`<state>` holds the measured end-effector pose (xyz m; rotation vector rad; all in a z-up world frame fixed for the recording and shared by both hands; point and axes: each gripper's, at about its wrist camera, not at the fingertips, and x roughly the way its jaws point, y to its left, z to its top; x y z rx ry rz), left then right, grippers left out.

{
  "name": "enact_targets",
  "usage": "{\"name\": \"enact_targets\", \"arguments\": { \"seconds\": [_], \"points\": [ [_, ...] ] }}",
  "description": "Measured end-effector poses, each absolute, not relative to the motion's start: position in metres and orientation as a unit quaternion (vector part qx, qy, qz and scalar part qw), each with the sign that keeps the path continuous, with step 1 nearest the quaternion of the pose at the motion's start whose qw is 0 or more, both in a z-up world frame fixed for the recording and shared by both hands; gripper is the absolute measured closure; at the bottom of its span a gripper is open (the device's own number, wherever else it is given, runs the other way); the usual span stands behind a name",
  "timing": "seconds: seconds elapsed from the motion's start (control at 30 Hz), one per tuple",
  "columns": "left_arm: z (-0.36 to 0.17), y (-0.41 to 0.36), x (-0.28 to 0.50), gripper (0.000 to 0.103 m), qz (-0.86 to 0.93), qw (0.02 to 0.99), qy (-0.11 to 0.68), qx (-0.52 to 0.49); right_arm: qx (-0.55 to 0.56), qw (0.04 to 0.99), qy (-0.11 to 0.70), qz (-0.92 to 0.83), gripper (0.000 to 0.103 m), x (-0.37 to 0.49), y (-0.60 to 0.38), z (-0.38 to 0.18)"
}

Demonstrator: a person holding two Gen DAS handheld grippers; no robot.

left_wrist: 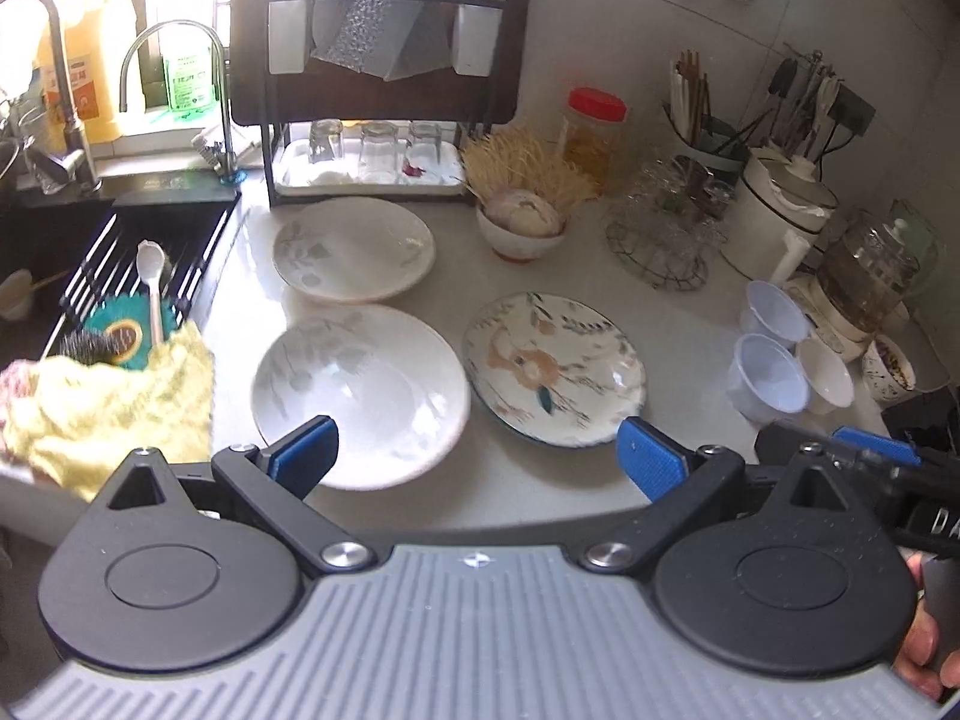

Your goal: Organize plates and bowls

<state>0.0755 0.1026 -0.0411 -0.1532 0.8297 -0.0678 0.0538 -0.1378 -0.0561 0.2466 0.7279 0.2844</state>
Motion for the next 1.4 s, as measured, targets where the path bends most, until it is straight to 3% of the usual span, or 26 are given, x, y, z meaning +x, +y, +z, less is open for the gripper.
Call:
{"name": "enact_targets", "arguments": {
  "seconds": [0.47, 0.53, 0.8, 1.27, 1.33, 1.4],
  "points": [
    [-0.083, 0.207, 0.172, 0.002, -0.088, 0.892, 0.441, -0.050, 0.151, 0.904, 0.390, 0.086, 0.001, 0.112, -0.046, -0.096],
    [-0.088, 0.220, 0.184, 0.002, -0.098, 0.887, 0.449, -0.043, 0.157, 0.902, 0.394, 0.082, 0.006, 0.117, -0.035, -0.099],
    [-0.117, 0.249, 0.223, 0.002, -0.129, 0.867, 0.480, -0.013, 0.188, 0.888, 0.418, 0.051, 0.008, 0.135, -0.011, -0.117],
    [-0.184, 0.277, 0.269, 0.004, -0.172, 0.836, 0.521, -0.011, 0.244, 0.845, 0.476, 0.001, 0.045, 0.166, 0.010, -0.184],
    [-0.189, 0.278, 0.274, 0.006, -0.183, 0.833, 0.522, -0.009, 0.248, 0.842, 0.478, -0.003, 0.061, 0.168, 0.011, -0.190],
    [-0.196, 0.277, 0.279, 0.012, -0.196, 0.828, 0.525, -0.015, 0.250, 0.841, 0.480, -0.007, 0.066, 0.170, 0.012, -0.196]
  ]
}}
